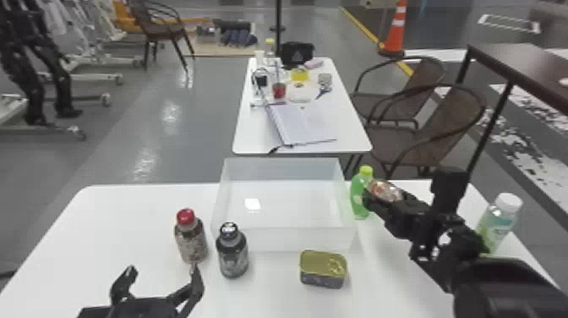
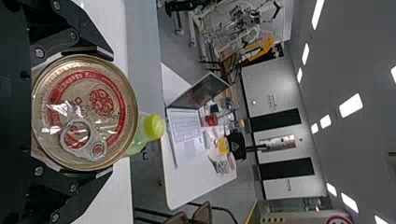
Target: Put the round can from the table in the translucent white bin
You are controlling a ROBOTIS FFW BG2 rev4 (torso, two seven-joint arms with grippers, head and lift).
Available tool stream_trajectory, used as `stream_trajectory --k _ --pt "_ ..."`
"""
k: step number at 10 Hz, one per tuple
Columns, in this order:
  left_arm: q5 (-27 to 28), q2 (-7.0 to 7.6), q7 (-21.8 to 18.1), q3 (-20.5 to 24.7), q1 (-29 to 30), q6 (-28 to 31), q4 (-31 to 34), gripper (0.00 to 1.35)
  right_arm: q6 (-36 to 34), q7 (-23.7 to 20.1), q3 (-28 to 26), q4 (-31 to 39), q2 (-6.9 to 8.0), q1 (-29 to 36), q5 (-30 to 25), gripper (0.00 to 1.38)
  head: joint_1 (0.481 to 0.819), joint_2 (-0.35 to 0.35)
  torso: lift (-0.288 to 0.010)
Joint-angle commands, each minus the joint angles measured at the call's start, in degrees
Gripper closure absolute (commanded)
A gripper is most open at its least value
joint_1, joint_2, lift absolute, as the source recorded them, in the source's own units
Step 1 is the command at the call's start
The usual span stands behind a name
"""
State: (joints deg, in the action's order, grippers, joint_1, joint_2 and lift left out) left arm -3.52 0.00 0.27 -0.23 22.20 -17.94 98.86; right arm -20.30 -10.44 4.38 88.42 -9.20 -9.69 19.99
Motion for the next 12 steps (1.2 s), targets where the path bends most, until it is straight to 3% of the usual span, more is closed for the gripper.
stream_trajectory --k 1,4,6,8,12 --pt "-0.08 -0.15 -0.01 -0.12 -0.14 0.01 -0.16 0.1 -6.07 -2.13 2.92 1.75 -0.56 -3.76 0.14 0.71 0.549 0.0 -0.1" --pt "-0.52 -0.15 -0.1 -0.29 -0.41 0.01 -0.68 0.1 -9.14 -9.96 7.22 -5.37 0.06 -11.4 -0.39 0.71 0.549 0.0 -0.1" --pt "-1.13 -0.15 -0.45 -0.56 -0.93 -0.69 -1.48 0.1 -9.05 -11.19 7.58 -8.0 1.29 -15.18 -0.3 0.71 0.549 0.0 -0.1" --pt "-1.4 -0.15 -0.89 -0.56 -1.11 -0.61 -1.74 0.1 -9.05 -13.29 8.37 -15.38 2.87 -17.56 -0.03 0.71 0.549 0.0 -0.1" --pt "-1.4 -0.15 -1.33 -0.64 -1.64 -0.25 -2.09 0.1 -7.65 -16.63 10.48 -26.2 4.1 -22.39 0.32 0.71 0.549 0.0 -0.1"
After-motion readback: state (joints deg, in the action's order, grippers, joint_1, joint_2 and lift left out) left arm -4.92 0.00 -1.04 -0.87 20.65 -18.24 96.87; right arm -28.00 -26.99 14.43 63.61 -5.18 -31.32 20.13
